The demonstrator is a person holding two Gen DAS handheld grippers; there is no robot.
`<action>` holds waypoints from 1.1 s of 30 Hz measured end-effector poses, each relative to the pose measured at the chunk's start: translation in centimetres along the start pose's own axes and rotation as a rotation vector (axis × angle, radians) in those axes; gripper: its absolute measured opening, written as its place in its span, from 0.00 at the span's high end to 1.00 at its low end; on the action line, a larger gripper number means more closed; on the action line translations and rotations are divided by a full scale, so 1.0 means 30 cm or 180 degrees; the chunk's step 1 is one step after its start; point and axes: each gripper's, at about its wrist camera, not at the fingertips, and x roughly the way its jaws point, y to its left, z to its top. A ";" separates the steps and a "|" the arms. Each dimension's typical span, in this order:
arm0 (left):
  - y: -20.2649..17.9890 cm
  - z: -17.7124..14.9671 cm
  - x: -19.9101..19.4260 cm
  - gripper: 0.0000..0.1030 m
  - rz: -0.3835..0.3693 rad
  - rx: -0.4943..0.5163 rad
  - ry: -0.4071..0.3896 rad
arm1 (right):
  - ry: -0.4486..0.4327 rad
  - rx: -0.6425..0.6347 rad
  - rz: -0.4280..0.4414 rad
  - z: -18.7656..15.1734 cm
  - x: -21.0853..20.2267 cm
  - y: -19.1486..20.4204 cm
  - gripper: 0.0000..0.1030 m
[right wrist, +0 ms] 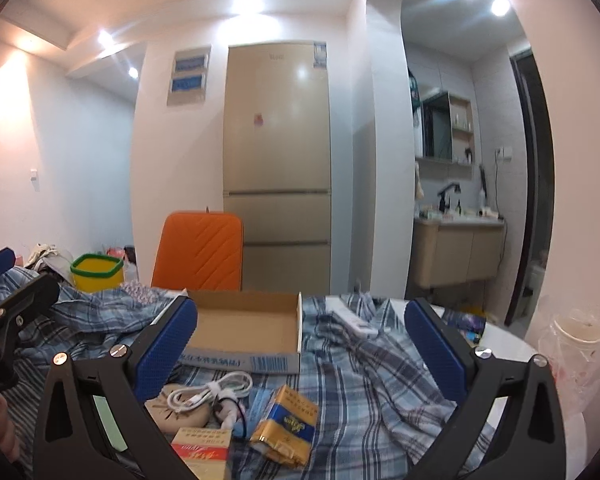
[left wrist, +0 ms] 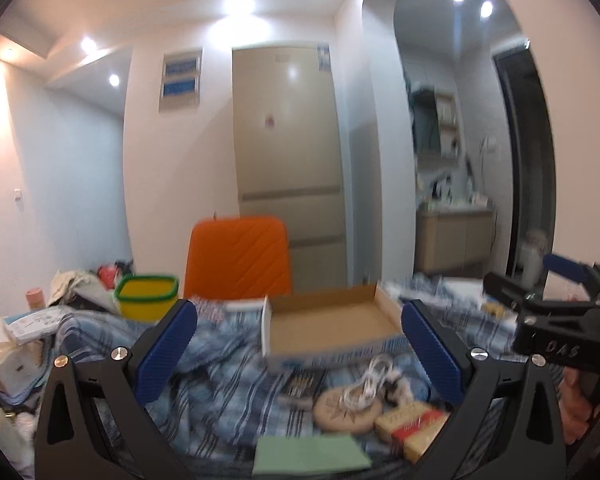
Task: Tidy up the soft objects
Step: 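Grasp the pale green card with the left tool while the right tool grasps the red-gold pack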
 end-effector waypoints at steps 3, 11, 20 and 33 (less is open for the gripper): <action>0.010 -0.004 -0.001 0.00 -0.0096 -0.0057 0.0233 | 0.0227 0.0024 0.0144 0.013 -0.001 0.013 0.00; 0.021 -0.077 0.009 0.00 -0.0049 -0.0038 0.0378 | 0.0453 0.0006 0.0253 -0.050 -0.004 0.047 0.00; 0.091 -0.209 0.199 0.00 0.0043 -0.0203 0.1356 | 0.1220 -0.0170 0.0321 -0.157 0.117 0.127 0.00; 0.116 -0.272 0.259 0.00 -0.0074 -0.0418 0.1612 | 0.1718 -0.0103 0.0518 -0.249 0.221 0.151 0.08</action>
